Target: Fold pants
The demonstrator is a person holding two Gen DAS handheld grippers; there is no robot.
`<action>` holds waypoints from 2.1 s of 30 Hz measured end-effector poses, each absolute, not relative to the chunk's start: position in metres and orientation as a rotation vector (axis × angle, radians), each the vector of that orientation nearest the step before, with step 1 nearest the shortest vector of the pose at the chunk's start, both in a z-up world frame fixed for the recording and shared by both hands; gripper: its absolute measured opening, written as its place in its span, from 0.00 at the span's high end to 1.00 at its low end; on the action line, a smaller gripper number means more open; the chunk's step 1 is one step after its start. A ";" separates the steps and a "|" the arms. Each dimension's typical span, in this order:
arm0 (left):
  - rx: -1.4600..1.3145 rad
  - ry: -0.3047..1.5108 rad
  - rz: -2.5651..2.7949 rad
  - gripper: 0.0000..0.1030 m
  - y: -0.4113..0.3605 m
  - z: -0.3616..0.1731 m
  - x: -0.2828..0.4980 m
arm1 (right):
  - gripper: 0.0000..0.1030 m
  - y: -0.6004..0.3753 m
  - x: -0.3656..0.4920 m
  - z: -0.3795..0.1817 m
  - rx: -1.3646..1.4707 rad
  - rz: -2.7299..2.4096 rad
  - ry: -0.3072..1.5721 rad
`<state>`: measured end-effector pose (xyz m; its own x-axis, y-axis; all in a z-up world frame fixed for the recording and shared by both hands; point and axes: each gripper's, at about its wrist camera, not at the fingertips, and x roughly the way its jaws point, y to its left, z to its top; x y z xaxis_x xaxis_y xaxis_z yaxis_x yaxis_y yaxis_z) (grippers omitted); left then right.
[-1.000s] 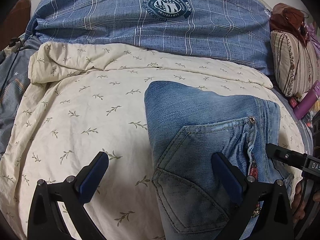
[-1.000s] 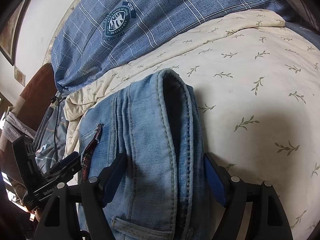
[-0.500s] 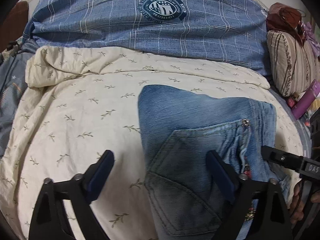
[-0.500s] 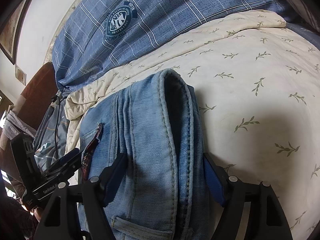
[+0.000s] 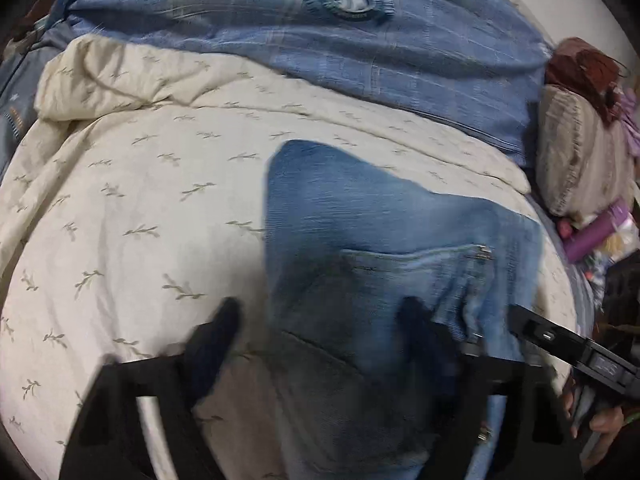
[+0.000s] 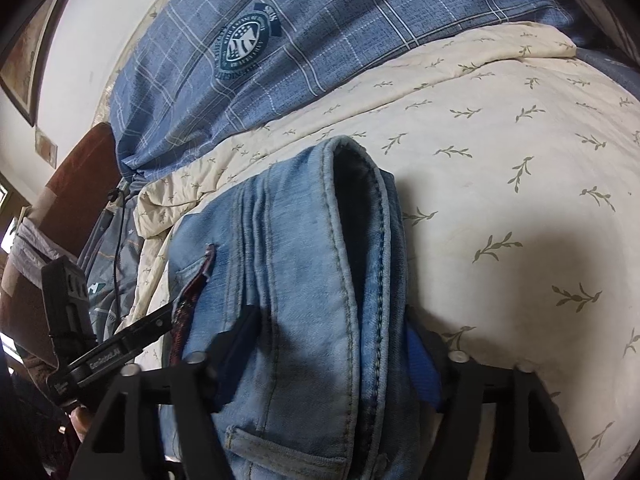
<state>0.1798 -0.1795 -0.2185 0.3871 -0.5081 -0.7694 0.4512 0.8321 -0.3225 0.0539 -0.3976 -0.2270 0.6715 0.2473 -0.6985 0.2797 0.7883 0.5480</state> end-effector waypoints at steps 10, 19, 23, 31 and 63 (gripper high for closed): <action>-0.007 0.978 -0.596 0.42 -0.183 -0.210 0.172 | 0.58 -0.395 0.050 -0.224 0.694 -0.009 0.841; -0.034 0.996 -0.611 0.45 -0.185 -0.213 0.173 | 0.61 -0.397 0.052 -0.227 0.722 0.008 0.842; 0.000 0.960 -0.617 0.60 -0.189 -0.199 0.168 | 0.75 -0.390 0.046 -0.212 0.659 0.003 0.795; 0.029 0.909 -0.656 0.67 -0.211 -0.155 0.176 | 0.78 -0.393 0.044 -0.181 0.573 -0.026 0.725; 0.311 0.689 -0.459 0.17 -0.239 -0.134 0.184 | 0.38 -0.508 0.042 -0.159 0.851 -0.077 0.577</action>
<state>0.1837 -0.2394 -0.1337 0.6787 -0.3012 -0.6697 0.5021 0.8559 0.1239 0.0418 -0.5084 -0.1595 0.8449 0.1606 -0.5103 0.2885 0.6664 0.6875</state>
